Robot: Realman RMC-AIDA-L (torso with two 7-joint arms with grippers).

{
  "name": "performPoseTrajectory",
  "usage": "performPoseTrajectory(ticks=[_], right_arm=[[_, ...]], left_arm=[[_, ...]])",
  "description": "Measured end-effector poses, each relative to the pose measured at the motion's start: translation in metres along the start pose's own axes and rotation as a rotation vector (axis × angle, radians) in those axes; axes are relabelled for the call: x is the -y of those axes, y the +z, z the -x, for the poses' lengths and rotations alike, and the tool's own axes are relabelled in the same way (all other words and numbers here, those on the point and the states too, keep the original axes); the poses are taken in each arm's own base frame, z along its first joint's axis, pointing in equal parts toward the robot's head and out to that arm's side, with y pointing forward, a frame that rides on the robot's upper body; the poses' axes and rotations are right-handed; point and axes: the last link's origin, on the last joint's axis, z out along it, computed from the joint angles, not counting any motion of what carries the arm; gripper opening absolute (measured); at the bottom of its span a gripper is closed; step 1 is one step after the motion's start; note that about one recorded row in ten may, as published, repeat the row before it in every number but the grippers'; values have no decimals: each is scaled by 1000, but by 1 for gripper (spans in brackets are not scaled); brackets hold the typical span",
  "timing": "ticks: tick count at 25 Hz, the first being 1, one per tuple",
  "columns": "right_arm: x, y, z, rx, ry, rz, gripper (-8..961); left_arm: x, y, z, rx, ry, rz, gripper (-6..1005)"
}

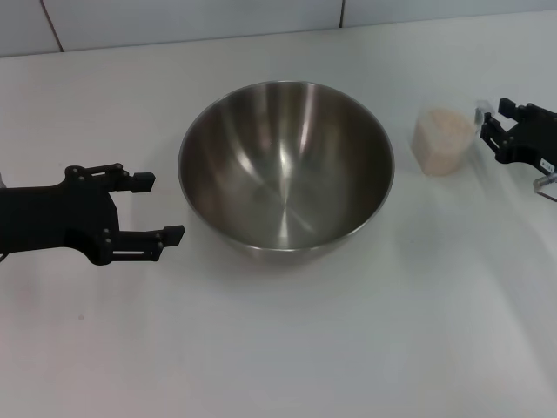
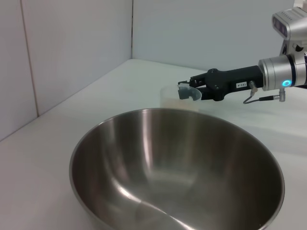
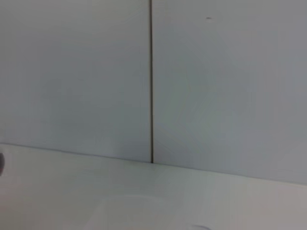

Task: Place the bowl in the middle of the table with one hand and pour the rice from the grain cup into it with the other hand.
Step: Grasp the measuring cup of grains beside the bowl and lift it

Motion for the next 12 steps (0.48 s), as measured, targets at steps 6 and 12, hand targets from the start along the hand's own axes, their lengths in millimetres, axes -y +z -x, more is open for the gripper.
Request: performPoseTrajectory(ticks=[6,12], right_arm=[[-4,2,1,6,-16,14,269],[-5,2,3,23,-19,21,54]], left_arm=[[0,0,-1,0,-2,0,844],[1,1,-3,-1,0,3,844]])
